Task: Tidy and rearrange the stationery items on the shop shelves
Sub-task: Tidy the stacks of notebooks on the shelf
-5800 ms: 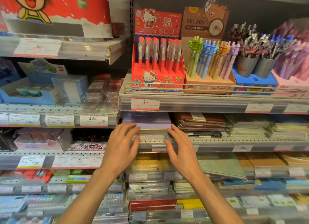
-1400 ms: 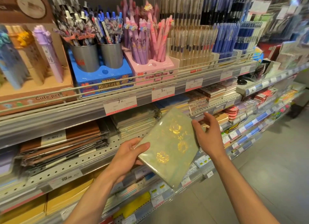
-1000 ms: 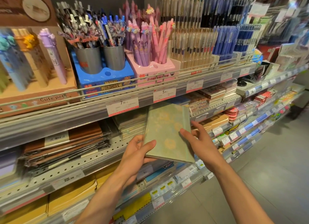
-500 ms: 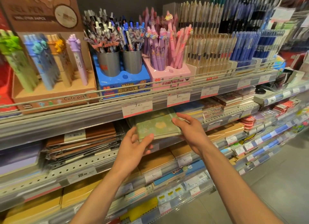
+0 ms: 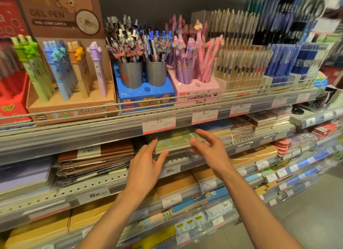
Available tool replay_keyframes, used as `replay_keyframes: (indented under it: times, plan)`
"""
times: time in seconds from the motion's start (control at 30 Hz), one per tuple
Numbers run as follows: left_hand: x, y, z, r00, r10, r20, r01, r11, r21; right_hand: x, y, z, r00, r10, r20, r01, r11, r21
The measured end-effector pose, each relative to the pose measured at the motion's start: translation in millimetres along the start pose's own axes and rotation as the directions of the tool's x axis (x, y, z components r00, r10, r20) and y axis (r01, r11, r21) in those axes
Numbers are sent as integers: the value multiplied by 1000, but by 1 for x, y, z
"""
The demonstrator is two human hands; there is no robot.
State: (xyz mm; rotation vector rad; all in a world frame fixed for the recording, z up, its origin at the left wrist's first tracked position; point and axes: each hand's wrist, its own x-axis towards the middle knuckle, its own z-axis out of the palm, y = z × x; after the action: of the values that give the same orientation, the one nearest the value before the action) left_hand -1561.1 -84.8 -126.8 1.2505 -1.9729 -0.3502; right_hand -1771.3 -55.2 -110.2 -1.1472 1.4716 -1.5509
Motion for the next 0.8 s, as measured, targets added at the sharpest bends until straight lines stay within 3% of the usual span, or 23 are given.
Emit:
replay_keyframes:
  times: [0.43,0.63,0.8]
  plan:
    - [0,4,4,1000,12,12,-13,991,133,5,18,-3,987,-146,67,161,918,-363]
    - [13,-1,10,997,70,-19,-66,985,162,21,18,0,978,-177,110,208,876,-436]
    - [22,-6,17,999,11,-42,-4,986,166,33,28,6,972,-226,69,233,871,-432]
